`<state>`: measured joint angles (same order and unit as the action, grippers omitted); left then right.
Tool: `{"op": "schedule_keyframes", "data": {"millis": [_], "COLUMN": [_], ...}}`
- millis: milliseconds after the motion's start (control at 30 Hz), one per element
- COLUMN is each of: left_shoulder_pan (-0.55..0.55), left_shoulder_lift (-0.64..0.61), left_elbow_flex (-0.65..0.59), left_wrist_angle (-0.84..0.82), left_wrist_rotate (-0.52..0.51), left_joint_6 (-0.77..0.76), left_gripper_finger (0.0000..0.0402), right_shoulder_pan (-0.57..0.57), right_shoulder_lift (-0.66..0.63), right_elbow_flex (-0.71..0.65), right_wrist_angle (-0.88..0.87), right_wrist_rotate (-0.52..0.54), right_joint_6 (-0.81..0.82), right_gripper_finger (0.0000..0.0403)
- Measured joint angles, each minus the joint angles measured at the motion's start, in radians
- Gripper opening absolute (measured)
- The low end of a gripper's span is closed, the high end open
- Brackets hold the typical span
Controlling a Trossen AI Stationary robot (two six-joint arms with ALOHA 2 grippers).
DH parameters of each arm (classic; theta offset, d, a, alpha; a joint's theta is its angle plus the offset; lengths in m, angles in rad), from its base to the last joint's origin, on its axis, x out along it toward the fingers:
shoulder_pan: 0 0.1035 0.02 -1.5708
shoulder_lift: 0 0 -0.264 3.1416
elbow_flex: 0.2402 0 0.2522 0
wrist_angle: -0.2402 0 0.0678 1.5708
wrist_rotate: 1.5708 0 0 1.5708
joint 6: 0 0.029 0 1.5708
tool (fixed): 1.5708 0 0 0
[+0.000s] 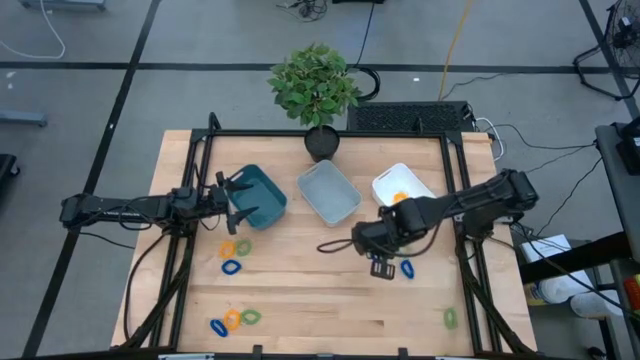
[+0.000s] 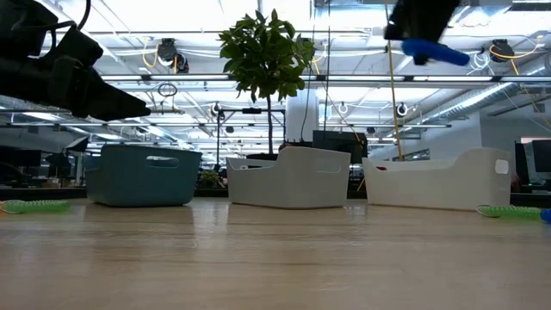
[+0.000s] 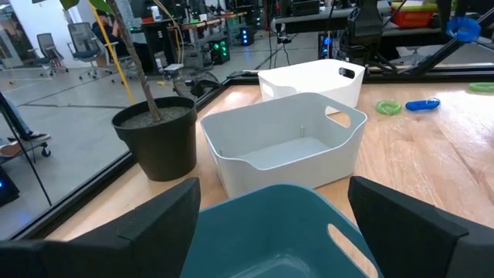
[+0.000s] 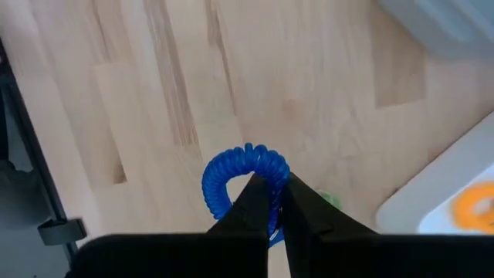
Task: Sort spring keychains
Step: Put the bottom right blue spring keychain into the gray bin
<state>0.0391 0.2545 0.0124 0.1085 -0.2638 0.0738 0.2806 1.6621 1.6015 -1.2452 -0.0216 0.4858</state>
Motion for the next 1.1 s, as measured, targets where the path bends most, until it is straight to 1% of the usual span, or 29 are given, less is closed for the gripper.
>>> {"op": "schedule_keyframes", "data": {"millis": [300,533,700,933,1100], "left_shoulder_pan": [0.0,0.0,0.0,0.0,0.0], "left_shoulder_lift": [0.0,0.0,0.0,0.0,0.0], "left_elbow_flex": [0.0,0.0,0.0,0.0,0.0], "left_wrist_angle": [0.0,0.0,0.0,0.0,0.0], "left_wrist_rotate": [0.0,0.0,0.0,0.0,0.0], "left_joint_6": [0.0,0.0,0.0,0.0,0.0], "left_gripper_finger": [0.0335,0.0335,0.0335,0.0335,0.0335], "right_shoulder_pan": [-0.08,-0.134,-0.193,-0.272,-0.321], "right_shoulder_lift": [0.136,0.248,0.282,0.3,0.33], "right_elbow_flex": [0.265,0.449,0.482,0.481,0.479], "right_wrist_angle": [-0.146,-0.196,-0.197,-0.175,-0.12], "right_wrist_rotate": [0.0,-0.001,0.003,0.126,0.156], "right_joint_6": [-0.121,-0.226,-0.292,-0.361,-0.417], "right_gripper_finger": [0.0,0.0,0.0,0.0,0.0]}}
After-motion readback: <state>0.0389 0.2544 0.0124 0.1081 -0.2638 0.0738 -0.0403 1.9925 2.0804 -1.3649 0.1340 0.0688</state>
